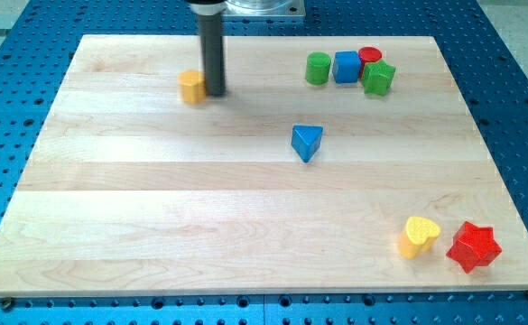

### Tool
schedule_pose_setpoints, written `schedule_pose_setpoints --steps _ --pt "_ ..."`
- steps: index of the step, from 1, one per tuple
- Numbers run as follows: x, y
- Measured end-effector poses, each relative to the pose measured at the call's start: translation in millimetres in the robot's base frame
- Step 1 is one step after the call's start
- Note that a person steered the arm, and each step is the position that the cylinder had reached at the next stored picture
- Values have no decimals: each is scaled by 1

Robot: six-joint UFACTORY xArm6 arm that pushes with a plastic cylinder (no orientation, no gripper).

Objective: Push the hexagon into the yellow heart

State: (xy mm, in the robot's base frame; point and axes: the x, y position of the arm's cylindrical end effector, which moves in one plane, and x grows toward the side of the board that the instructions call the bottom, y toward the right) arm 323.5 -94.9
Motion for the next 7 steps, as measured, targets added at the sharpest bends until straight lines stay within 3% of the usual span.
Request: schedule_pose_setpoints --steps 1,2,4,7 --pt "9 -51" --pt "12 -65" --pt "73 -65" --pt "63 -146"
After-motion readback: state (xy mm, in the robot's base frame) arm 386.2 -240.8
